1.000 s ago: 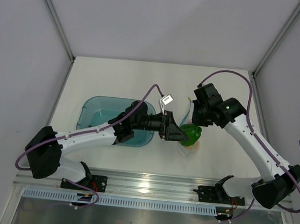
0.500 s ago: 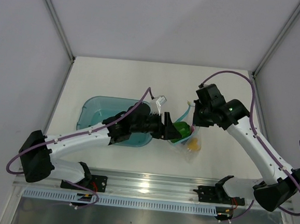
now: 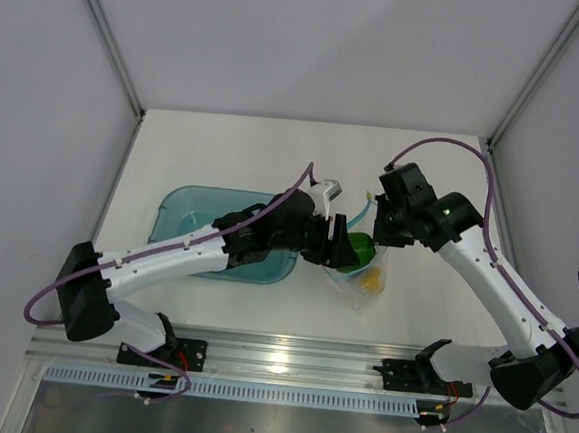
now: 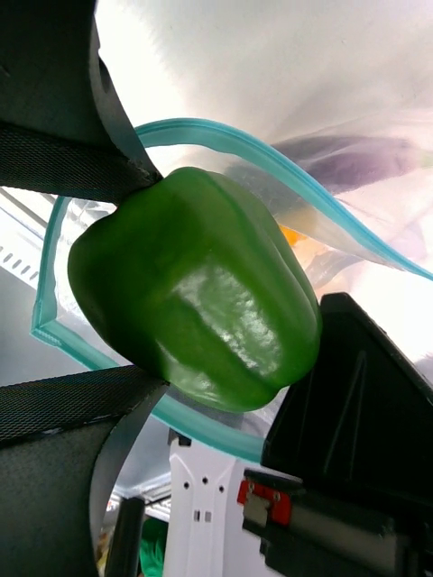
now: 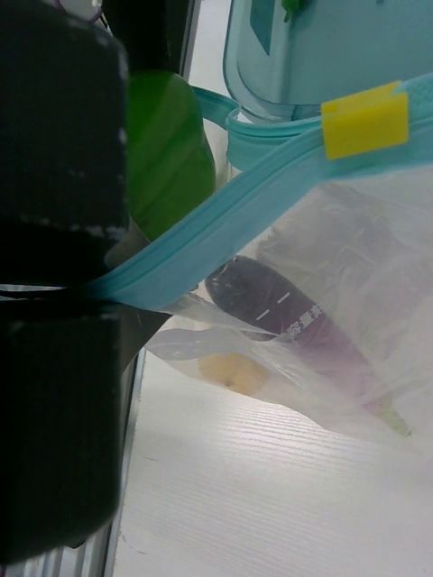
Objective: Place the food in the zip-top bag and seal the zipper
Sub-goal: Place the fake vegetable in the zipper food storage bag.
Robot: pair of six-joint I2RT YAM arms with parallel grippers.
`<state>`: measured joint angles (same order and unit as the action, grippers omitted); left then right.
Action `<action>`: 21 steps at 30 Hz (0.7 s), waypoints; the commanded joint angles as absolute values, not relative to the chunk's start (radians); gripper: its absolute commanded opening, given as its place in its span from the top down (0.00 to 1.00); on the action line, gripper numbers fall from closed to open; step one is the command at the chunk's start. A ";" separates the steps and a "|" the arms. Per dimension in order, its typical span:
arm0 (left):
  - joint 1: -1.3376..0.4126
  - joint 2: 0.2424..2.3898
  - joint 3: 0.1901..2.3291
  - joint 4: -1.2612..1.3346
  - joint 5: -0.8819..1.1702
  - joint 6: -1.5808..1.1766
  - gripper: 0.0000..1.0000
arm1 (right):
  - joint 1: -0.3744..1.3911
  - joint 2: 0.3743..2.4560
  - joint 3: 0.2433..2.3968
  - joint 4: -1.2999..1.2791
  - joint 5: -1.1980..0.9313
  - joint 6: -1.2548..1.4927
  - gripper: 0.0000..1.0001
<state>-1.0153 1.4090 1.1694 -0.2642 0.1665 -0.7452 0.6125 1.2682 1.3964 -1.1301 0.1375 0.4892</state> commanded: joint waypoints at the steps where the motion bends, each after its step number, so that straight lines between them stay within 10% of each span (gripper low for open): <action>1: -1.029 1.378 1.212 -0.291 0.115 -0.698 0.45 | 0.618 1.249 1.434 -1.103 0.120 0.499 1.00; 12: -1.029 1.459 1.315 -0.443 0.041 -0.690 0.78 | 0.615 1.246 1.467 -1.124 0.132 0.497 1.00; 21: -1.054 1.425 1.335 -0.463 0.009 -0.617 0.17 | 0.615 1.253 1.437 -1.101 0.126 0.491 1.00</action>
